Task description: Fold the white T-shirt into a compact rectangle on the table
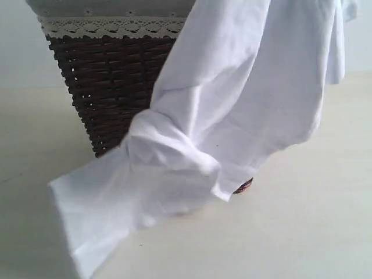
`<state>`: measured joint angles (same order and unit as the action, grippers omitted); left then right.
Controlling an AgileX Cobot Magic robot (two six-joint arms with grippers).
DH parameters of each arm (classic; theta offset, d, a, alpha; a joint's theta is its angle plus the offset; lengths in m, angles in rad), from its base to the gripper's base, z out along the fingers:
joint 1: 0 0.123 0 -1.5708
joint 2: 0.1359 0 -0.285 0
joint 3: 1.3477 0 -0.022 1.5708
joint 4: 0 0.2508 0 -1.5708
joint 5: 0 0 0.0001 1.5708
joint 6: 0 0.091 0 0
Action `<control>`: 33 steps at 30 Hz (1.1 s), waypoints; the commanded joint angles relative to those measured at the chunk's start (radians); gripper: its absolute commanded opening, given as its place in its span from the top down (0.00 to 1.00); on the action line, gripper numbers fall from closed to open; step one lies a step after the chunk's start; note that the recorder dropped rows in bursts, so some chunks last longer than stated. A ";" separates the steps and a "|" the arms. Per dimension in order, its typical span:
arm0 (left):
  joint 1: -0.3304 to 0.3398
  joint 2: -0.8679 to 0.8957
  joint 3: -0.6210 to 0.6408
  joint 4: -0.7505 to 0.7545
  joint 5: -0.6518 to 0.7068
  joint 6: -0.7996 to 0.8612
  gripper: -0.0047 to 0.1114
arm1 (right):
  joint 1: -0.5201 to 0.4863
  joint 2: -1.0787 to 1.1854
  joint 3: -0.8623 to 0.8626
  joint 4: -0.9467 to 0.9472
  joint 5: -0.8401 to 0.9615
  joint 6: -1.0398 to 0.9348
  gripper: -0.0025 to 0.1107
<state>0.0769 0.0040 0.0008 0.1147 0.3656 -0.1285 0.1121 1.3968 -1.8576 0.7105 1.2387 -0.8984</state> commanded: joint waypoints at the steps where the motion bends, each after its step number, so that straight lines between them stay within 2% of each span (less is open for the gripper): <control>1: 0.004 -0.004 -0.001 0.002 -0.007 0.001 0.96 | 0.003 -0.014 0.187 0.040 -0.018 -0.003 0.98; 2: 0.004 -0.004 -0.001 0.002 -0.007 0.001 0.96 | 0.004 -0.033 0.298 0.092 -0.018 -0.041 0.98; 7: 0.004 -0.004 -0.001 0.002 -0.007 0.001 0.96 | 0.004 -0.058 0.599 0.258 -0.018 -0.265 0.98; 13: 0.004 -0.004 -0.001 0.002 -0.007 0.001 0.96 | 0.004 0.024 0.802 0.548 -0.032 -0.686 0.98; 19: 0.004 -0.004 -0.001 0.002 -0.007 0.001 0.96 | 0.004 0.203 0.811 1.034 -0.240 -1.061 0.98; 21: 0.004 -0.004 -0.001 0.002 -0.007 0.001 0.96 | 0.005 0.251 0.792 1.034 -0.262 -1.171 0.98; 27: 0.004 -0.004 -0.001 0.002 -0.007 0.001 0.96 | 0.105 0.294 0.715 1.034 -0.317 -1.205 0.98; 29: 0.004 -0.004 -0.001 0.002 -0.007 0.001 0.96 | 0.174 0.294 0.672 1.034 -0.424 -1.205 0.98; 30: 0.004 -0.004 -0.001 0.002 -0.007 0.001 0.96 | 0.211 0.296 0.640 1.034 -0.566 -1.205 0.98; 33: 0.004 -0.004 -0.001 0.002 -0.007 0.001 0.96 | 0.265 0.332 0.568 1.034 -0.834 -1.205 0.98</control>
<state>0.0769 0.0040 0.0008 0.1147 0.3656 -0.1285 0.3411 1.6986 -1.2263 1.7074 0.6291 -2.0886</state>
